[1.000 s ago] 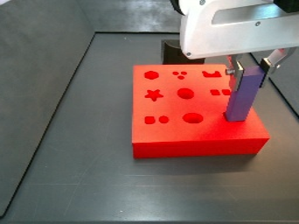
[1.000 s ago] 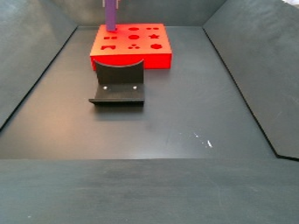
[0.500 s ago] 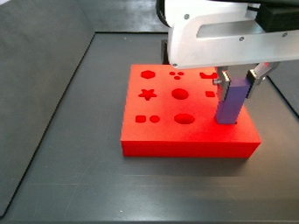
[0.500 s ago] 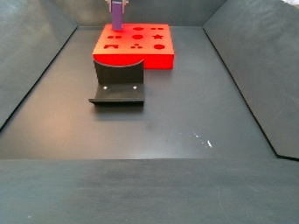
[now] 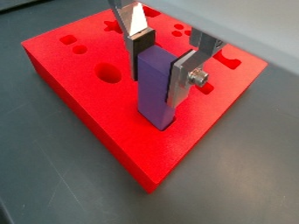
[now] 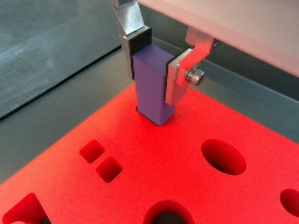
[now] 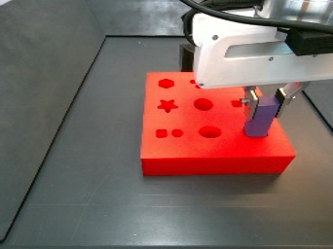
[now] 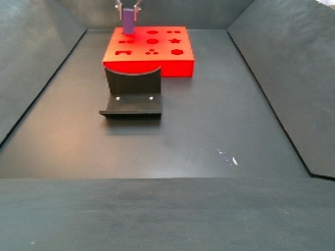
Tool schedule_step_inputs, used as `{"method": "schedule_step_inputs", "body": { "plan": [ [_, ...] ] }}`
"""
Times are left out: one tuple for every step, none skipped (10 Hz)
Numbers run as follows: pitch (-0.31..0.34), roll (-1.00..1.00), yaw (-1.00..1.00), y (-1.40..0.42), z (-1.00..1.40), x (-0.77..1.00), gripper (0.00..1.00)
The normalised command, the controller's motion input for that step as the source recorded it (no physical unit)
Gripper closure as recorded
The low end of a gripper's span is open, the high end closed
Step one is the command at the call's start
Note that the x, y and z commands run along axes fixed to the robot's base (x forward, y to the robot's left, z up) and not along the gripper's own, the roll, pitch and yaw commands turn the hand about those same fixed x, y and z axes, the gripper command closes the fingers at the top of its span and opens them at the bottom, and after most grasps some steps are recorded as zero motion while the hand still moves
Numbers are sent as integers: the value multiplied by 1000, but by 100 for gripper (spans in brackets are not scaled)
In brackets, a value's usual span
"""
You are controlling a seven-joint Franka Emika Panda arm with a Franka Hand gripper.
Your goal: Insert the rectangle object.
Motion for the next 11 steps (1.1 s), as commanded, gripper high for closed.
{"method": "schedule_step_inputs", "body": {
  "plan": [
    [-10, 153, 0, 0, -1000, -9, 100],
    [99, 274, 0, 0, -446, -406, 100],
    [243, 310, 0, -174, -271, -123, 100],
    [19, 0, 0, -9, 0, 54, 100],
    [177, 166, -89, -100, -651, 31, 100],
    [187, 184, -60, -80, -700, 134, 100],
    [171, 179, -80, -114, -757, 260, 100],
    [137, 159, -103, -143, -843, 343, 100],
    [177, 177, -97, -109, -749, 269, 100],
    [0, 33, 0, -89, 0, 0, 100],
    [0, 0, 0, 0, 0, 0, 100]
  ]
}}
